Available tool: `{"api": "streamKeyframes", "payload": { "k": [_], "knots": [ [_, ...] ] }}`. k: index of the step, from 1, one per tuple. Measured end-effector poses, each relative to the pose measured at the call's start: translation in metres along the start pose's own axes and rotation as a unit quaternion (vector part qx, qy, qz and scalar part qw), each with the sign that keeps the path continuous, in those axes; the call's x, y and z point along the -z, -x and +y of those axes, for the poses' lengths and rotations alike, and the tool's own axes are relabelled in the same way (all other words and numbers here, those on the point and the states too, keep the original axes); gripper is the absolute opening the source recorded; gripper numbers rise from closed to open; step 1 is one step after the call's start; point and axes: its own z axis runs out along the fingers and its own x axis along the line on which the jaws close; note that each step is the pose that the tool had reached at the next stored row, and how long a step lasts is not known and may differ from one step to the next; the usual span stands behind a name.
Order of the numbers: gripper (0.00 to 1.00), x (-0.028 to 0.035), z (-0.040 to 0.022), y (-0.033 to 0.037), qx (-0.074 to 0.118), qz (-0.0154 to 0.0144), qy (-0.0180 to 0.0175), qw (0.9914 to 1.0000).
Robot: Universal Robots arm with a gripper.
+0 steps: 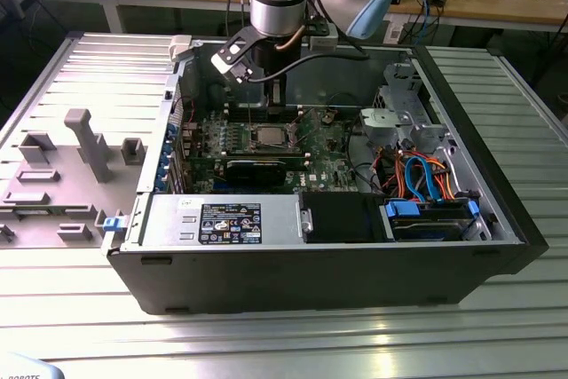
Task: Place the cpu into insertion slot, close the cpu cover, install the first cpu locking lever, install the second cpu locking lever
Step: 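Close the cpu cover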
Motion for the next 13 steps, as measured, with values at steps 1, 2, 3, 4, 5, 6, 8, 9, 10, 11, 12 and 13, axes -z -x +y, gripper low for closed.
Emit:
{"api": "streamKeyframes", "payload": {
  "k": [1,2,3,4,5,6,8,9,10,11,12,13],
  "knots": [
    [0.11,0.0005,0.0,0.0,0.0,0.0,0.0,1.0],
    [0.11,0.001,0.0,0.0,0.0,0.0001,0.0001,1.0],
    [0.11,0.0017,0.0001,0.0,0.0,0.0001,0.0001,1.0],
    [0.11,0.0027,0.0001,-0.0001,0.0,0.0002,0.0001,1.0],
    [0.11,0.004,0.0001,-0.0001,0.0,0.0001,0.0001,1.0],
    [0.11,0.0048,0.0001,-0.0001,0.0,0.0001,0.0001,1.0],
    [0.11,0.0071,0.0002,-0.0001,0.0,0.0001,0.0001,1.0],
    [0.11,0.0078,0.0002,-0.0001,0.0,0.0002,0.0001,1.0],
    [0.11,0.0085,0.0002,-0.0001,0.0,0.0001,0.0001,1.0],
    [0.11,0.0093,0.0002,-0.0001,0.0,0.0002,0.0001,1.0],
    [0.11,0.0097,0.0002,-0.0001,0.0,0.0001,0.0001,1.0],
    [0.11,0.0107,0.0003,-0.0001,0.0,0.0002,0.0001,1.0]
  ]
}}
